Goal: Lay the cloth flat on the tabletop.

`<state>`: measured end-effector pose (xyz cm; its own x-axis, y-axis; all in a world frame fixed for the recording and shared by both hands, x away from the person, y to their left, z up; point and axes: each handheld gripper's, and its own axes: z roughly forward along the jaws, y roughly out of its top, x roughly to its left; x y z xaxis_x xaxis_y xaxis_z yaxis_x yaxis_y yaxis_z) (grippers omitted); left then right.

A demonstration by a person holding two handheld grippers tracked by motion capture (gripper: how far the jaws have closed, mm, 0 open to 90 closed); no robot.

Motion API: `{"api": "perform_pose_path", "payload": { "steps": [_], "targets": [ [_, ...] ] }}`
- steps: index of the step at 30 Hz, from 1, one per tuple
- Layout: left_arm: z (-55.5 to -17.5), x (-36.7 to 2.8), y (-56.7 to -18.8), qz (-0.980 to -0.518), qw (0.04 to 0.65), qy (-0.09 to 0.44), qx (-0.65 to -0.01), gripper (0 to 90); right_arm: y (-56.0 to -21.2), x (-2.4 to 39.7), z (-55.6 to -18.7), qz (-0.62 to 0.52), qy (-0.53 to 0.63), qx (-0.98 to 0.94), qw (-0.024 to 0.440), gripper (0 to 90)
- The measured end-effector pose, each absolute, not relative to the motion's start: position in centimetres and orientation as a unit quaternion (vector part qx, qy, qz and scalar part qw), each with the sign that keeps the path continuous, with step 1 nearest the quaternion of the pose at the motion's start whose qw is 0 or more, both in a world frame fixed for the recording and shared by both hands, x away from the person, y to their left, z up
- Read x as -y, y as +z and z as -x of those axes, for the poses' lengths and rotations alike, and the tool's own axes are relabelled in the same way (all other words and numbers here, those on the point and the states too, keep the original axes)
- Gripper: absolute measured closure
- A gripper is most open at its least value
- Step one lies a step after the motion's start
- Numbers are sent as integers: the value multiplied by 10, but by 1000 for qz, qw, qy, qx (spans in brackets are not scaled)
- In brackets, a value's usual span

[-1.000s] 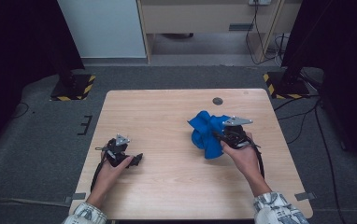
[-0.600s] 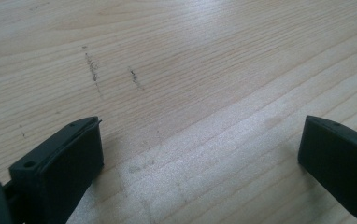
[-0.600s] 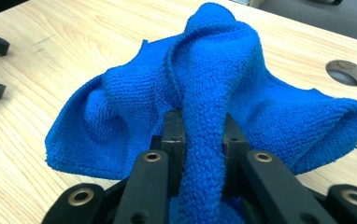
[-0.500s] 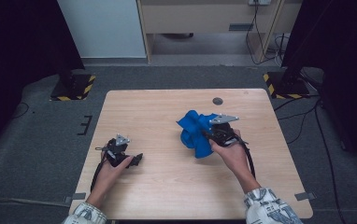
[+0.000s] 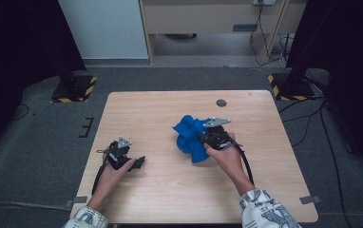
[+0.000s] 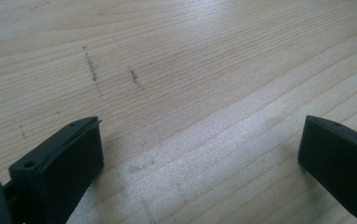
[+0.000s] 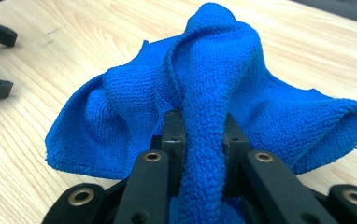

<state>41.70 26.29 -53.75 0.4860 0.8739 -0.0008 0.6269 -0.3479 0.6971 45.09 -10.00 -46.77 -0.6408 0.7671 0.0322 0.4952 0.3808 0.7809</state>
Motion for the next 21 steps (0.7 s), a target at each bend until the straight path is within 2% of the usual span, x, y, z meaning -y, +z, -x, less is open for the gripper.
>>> {"api": "perform_pose_path", "payload": {
  "steps": [21],
  "targets": [
    [-418,-261,-537,-799,324,192,-468,0,-489,70,-440,-385,380,-828,147,752]
  ]
}}
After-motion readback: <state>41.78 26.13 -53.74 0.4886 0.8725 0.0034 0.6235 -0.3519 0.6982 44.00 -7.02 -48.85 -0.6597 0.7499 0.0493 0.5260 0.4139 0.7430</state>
